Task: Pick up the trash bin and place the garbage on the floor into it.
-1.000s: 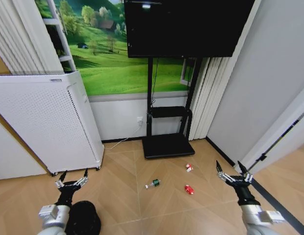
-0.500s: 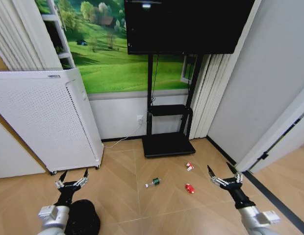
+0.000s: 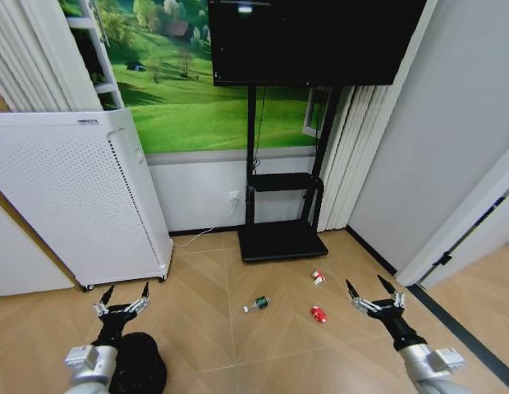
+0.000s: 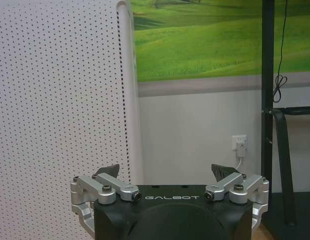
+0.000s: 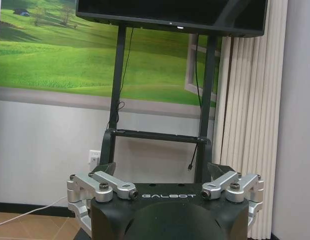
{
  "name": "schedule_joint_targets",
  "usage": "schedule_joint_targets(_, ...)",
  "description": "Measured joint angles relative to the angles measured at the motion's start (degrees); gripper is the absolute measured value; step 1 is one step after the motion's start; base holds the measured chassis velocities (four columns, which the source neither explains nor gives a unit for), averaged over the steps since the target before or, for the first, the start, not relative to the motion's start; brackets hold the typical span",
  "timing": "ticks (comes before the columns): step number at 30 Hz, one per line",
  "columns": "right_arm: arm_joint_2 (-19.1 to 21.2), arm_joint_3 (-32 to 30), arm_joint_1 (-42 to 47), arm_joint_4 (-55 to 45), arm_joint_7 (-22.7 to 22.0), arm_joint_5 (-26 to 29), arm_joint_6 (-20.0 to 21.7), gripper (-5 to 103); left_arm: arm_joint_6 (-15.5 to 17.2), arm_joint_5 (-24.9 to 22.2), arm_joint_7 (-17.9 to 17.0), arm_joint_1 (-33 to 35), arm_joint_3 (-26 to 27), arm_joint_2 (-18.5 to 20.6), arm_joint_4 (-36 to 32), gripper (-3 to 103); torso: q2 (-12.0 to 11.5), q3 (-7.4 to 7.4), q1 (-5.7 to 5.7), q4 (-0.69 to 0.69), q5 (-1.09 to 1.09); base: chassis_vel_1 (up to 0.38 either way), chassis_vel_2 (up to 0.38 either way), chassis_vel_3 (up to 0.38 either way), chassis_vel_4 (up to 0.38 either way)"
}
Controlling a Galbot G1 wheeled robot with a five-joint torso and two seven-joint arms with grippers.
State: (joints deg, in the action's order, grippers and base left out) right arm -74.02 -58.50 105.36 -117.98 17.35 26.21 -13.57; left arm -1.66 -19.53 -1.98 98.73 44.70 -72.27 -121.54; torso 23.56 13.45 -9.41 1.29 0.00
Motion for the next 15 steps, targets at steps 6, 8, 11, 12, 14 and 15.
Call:
schedule_joint_targets(6, -0.2, 0.2, -0.14, 0.11, -0.31, 0.09, 0.0, 100, 0.04, 0.14, 0.0, -0.29, -0.17, -0.04, 0.55, 100, -1.77, -1.38, 0.39, 0.0, 0.0, 0.0, 0.0, 0.0, 0.0)
schedule_joint_targets(8, -0.21, 0.18, -0.11, 0.2, -0.31, 0.1, 0.0, 100, 0.04, 0.14, 0.0, -0.35, -0.18, -0.04, 0.61, 100, -2.04, -1.6, 0.45, 0.0, 0.0, 0.0, 0.0, 0.0, 0.0)
schedule_joint_targets(11, -0.26, 0.15, -0.1, 0.43, -0.3, 0.13, -0.08, 100, 0.02, 0.16, 0.01, -0.4, -0.2, -0.02, 0.84, 100, -2.88, -2.22, 0.67, 0.0, -0.01, 0.0, 0.0, 0.0, 0.0)
schedule_joint_targets(12, -0.29, 0.16, -0.13, 0.46, -0.3, 0.12, -0.1, 100, -0.01, 0.17, 0.01, -0.4, -0.21, 0.02, 0.9, 100, -3.29, -2.53, 0.77, 0.0, 0.0, 0.0, 0.0, 0.0, 0.0)
schedule_joint_targets(14, -0.33, 0.18, -0.14, 0.47, -0.3, 0.11, -0.11, 100, -0.02, 0.17, 0.01, -0.39, -0.21, 0.08, 0.94, 100, -3.61, -2.78, 0.85, 0.0, 0.0, 0.0, 0.0, 0.0, 0.0)
schedule_joint_targets(15, -0.33, 0.2, -0.14, 0.47, -0.3, 0.1, -0.12, 100, -0.03, 0.17, 0.01, -0.4, -0.21, 0.15, 0.94, 100, -3.8, -2.93, 0.9, 0.0, 0.0, 0.0, 0.0, 0.0, 0.0)
